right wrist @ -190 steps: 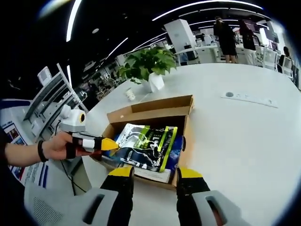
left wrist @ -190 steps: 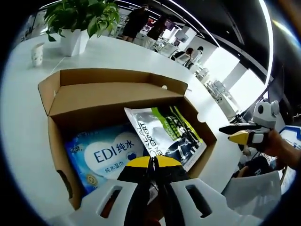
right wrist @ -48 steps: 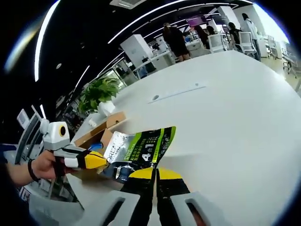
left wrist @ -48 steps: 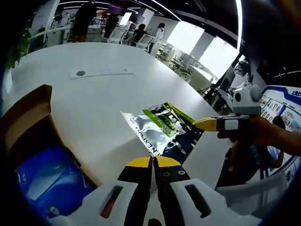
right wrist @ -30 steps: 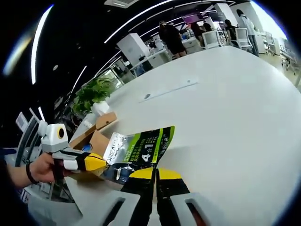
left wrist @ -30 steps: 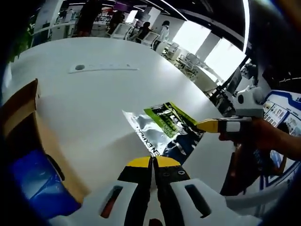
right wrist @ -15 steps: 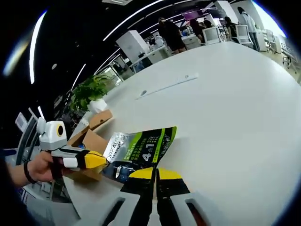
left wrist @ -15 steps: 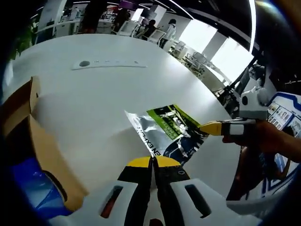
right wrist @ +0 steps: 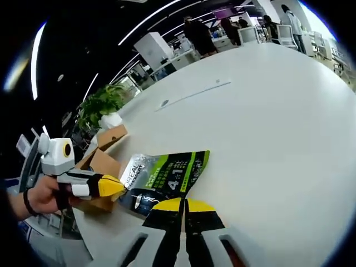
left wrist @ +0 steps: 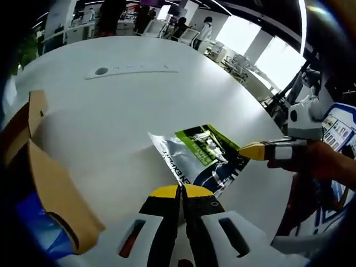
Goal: Operate the shoe box by opening the lid, removing the specified soft item, and placing it in the target area until the item is outside and the box remains undamaged.
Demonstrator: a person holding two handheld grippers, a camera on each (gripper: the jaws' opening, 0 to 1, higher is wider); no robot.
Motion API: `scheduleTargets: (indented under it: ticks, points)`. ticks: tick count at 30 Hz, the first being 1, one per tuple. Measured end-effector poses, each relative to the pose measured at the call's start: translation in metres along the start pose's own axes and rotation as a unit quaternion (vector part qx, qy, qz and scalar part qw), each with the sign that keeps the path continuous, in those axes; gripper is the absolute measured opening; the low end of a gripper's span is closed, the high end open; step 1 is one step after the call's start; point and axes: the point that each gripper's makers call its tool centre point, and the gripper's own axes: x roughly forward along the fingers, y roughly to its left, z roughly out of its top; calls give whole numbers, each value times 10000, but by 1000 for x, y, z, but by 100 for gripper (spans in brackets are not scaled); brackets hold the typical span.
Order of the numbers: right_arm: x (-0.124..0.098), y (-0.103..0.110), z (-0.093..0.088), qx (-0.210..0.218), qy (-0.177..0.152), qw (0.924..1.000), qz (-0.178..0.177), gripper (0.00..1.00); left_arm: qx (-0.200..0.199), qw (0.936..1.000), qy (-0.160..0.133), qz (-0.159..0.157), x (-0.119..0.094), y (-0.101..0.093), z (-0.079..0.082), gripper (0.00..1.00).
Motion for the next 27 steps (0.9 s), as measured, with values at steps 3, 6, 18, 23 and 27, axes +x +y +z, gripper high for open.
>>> scheduleTargets:
  ticks: [3,6,18,23,27]
  points:
    - [1,-1,-2,24,32,10000,-11,0,-79,9999,81,16,2,2,-1,0]
    - [2,-2,-4,49,49,10000,0,0,-153,9998,124,52,3,5,0,0]
    - [6,-2,-8,52,109,9999,-3,0,-355,9980,414,304,11,12,-7,0]
    - [7,-3,-11,51,144,9999,-32,0,-264,9975,519,396,13,13,-11,0]
    - [8,-5,-13,53,177,9998,-35,0,-211,9969,581,491,14,14,-13,0]
